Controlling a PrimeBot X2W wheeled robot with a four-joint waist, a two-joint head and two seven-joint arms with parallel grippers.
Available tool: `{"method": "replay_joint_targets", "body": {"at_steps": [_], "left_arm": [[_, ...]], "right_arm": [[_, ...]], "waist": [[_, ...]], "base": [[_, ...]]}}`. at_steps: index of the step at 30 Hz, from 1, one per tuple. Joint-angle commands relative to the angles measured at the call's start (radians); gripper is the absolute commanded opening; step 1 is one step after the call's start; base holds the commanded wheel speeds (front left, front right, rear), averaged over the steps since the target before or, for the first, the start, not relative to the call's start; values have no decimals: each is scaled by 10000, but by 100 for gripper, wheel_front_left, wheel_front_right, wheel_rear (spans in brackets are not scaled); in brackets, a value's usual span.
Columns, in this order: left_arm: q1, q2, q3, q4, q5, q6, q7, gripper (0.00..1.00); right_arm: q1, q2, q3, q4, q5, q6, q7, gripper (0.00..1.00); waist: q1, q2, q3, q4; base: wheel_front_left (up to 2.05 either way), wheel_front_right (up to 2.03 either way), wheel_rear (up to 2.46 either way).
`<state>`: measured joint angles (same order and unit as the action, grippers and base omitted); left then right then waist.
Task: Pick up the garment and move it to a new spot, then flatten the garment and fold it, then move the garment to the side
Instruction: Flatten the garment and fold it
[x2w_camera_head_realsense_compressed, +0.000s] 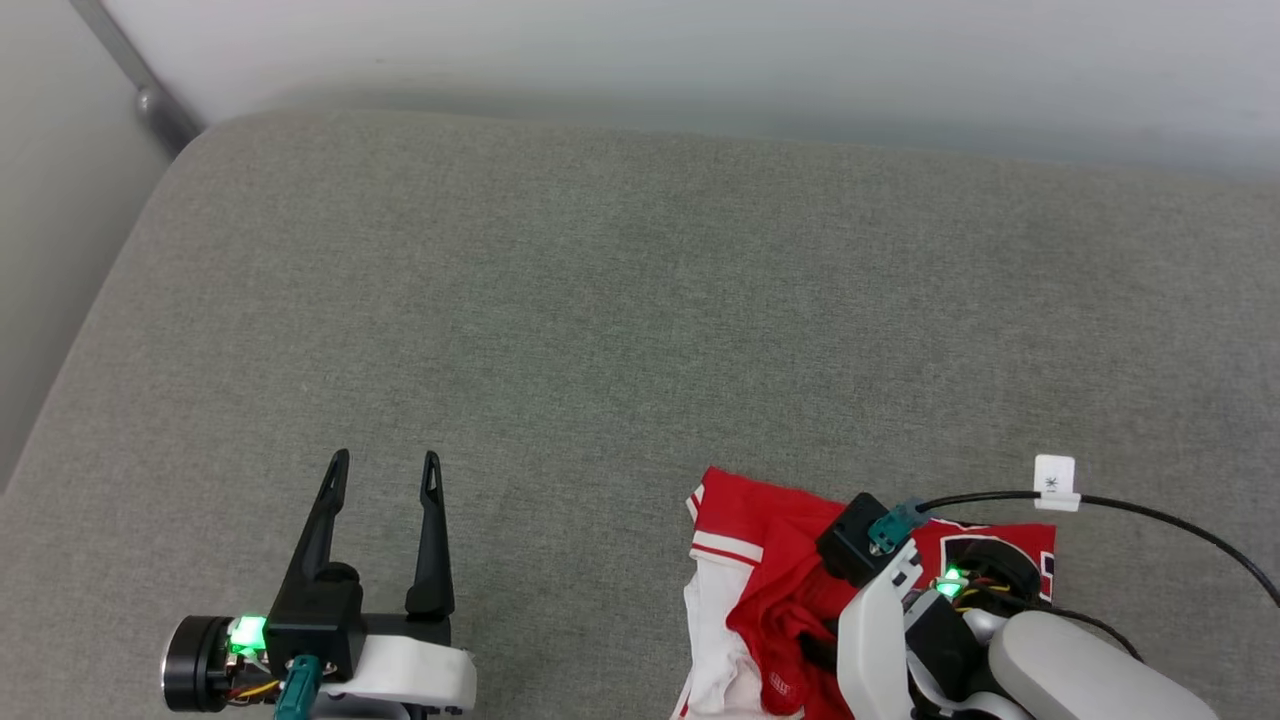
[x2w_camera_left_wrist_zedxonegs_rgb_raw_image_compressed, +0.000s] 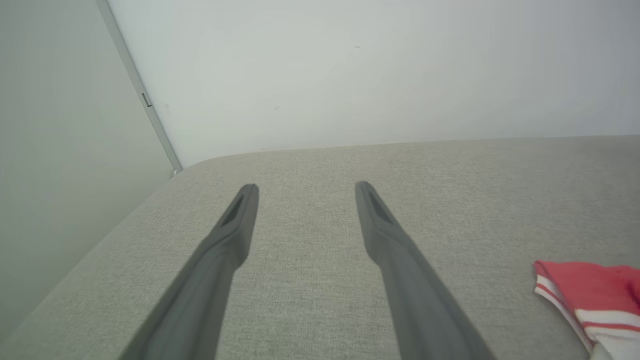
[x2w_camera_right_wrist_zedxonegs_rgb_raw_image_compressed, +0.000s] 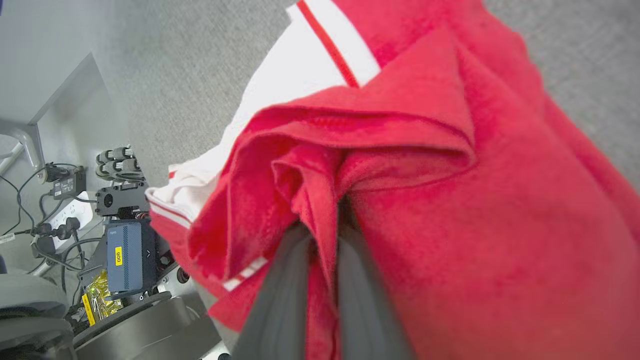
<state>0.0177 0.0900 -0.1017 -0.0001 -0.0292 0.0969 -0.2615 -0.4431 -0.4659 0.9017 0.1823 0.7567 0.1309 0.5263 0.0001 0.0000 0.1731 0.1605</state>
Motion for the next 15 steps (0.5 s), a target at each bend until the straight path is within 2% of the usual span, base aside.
{"method": "replay_joint_targets", "body": {"at_steps": [1, 4, 5, 6, 7, 8, 12, 15], "left_arm": [[-119, -15, -10, 19, 67, -19, -47, 100], [-127, -62, 20, 72, 85, -54, -47, 100], [-96, -72, 50, 91, 91, -59, -47, 100], [-44, -75, 82, 116, 95, -62, -47, 100], [28, -75, 127, 134, 94, -63, -47, 100], [95, -69, 165, 155, 99, -66, -47, 100], [239, -4, 276, 215, 131, -87, -47, 100], [413, 41, 365, 221, 140, -108, -48, 100]], "right_arm": [[-232, 133, 262, 420, -76, -4, -146, 0], [-374, 287, 811, 1153, -36, -7, -453, 0], [-424, 303, 922, 1291, -30, -7, -615, 6], [-478, 315, 1036, 1390, 28, -7, -753, 31], [-508, 337, 1100, 1437, 122, -7, -935, 73], [-584, 293, 1146, 1432, 66, -7, -1182, 100], [-714, -64, 1143, 984, -201, -9, -2257, 100], [-589, -370, 759, 377, -429, -6, -2960, 100]], "waist": [[-1, 0, 85, 101], [-1, 0, 71, 141], [-1, 0, 44, 133], [-1, 0, -7, 113], [-1, 0, -68, 74], [-1, 0, -137, 28], [-1, 0, -479, -181], [-1, 0, -739, -398]], "base": [[0, 0, 0], [0, 0, 0], [0, 0, 0], [0, 0, 0], [0, 0, 0], [0, 0, 0], [0, 0, 0], [0, 0, 0]]}}
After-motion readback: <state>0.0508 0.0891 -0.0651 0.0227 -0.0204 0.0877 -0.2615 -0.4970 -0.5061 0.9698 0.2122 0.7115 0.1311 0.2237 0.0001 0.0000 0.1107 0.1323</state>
